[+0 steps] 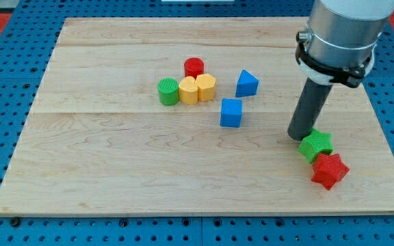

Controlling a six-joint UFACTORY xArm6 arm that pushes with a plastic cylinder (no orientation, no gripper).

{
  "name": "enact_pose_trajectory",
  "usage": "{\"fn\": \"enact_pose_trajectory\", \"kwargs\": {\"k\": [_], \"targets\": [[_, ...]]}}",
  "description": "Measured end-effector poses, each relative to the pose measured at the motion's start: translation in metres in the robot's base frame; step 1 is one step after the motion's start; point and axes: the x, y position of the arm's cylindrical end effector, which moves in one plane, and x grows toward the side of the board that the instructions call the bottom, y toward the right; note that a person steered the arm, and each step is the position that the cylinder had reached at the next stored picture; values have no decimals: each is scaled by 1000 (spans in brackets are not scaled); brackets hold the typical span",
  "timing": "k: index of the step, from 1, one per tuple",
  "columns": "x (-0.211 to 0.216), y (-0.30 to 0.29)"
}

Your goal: Nudge the blue triangle a bit up

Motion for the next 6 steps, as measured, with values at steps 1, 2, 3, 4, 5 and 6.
{"fn": "enact_pose_trajectory", "kwargs": {"k": [1, 2, 3, 4, 5, 6], "targets": [[5, 0], [5, 0], [-28, 0], [-74, -13], [-79, -76], [-106, -129]]}}
